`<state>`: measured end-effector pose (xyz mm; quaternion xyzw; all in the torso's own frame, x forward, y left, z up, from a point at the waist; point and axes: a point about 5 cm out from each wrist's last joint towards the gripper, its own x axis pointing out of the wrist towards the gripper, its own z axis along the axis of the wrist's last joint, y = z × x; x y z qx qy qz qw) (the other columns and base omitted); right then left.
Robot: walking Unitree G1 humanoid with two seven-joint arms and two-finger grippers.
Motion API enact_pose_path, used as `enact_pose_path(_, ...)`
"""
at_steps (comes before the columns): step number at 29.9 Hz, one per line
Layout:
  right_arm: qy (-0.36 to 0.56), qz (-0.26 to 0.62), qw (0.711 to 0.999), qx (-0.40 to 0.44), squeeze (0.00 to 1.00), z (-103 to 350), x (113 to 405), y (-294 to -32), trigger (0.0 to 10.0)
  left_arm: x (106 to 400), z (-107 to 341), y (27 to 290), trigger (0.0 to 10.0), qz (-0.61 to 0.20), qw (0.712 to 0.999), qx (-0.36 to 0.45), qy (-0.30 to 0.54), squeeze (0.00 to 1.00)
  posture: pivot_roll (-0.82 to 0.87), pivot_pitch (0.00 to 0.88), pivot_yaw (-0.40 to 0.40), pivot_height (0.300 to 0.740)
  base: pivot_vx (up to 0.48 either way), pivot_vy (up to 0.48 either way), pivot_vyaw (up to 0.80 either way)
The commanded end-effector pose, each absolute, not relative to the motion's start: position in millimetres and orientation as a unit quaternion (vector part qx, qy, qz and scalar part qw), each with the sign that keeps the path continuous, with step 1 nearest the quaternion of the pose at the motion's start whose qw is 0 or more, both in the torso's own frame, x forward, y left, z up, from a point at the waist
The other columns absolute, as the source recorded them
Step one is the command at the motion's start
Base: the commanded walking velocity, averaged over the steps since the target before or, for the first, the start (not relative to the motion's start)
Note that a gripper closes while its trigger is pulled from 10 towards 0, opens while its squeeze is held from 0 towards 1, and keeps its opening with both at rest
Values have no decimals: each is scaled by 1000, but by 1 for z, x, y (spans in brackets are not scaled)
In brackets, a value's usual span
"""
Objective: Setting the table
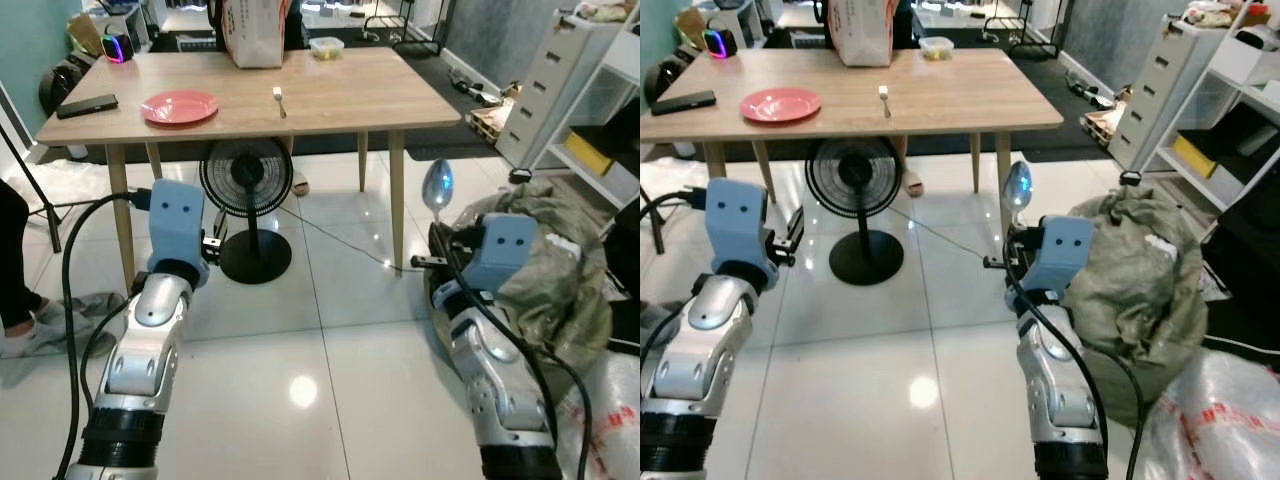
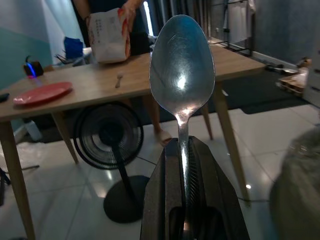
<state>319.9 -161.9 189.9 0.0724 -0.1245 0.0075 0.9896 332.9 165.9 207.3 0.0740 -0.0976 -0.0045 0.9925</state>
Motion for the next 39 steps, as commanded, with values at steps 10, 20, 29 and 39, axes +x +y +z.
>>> enact_pose_path(10, -124, -3, 990, 73, 0, 188, 321, -164, 10000, 334, 207, 166, 10000, -6, 993, 71, -95, 0, 14, 0, 92, 740, 480, 0, 0)
enact_pose_path(20, -124, -2, 990, 74, 0, 188, 322, -164, 10000, 335, 206, 167, 10000, -4, 993, 70, -95, 0, 13, 0, 86, 740, 480, 0, 0)
enact_pose_path(29, -125, -2, 989, 75, 0, 188, 322, -165, 10000, 335, 205, 167, 10000, -5, 993, 69, -95, 0, 9, 0, 84, 740, 480, 0, 0)
enact_pose_path(39, -125, -1, 989, 75, 0, 188, 323, -165, 10000, 335, 205, 168, 10000, -6, 993, 68, -96, 0, 11, 0, 84, 740, 480, 0, -638)
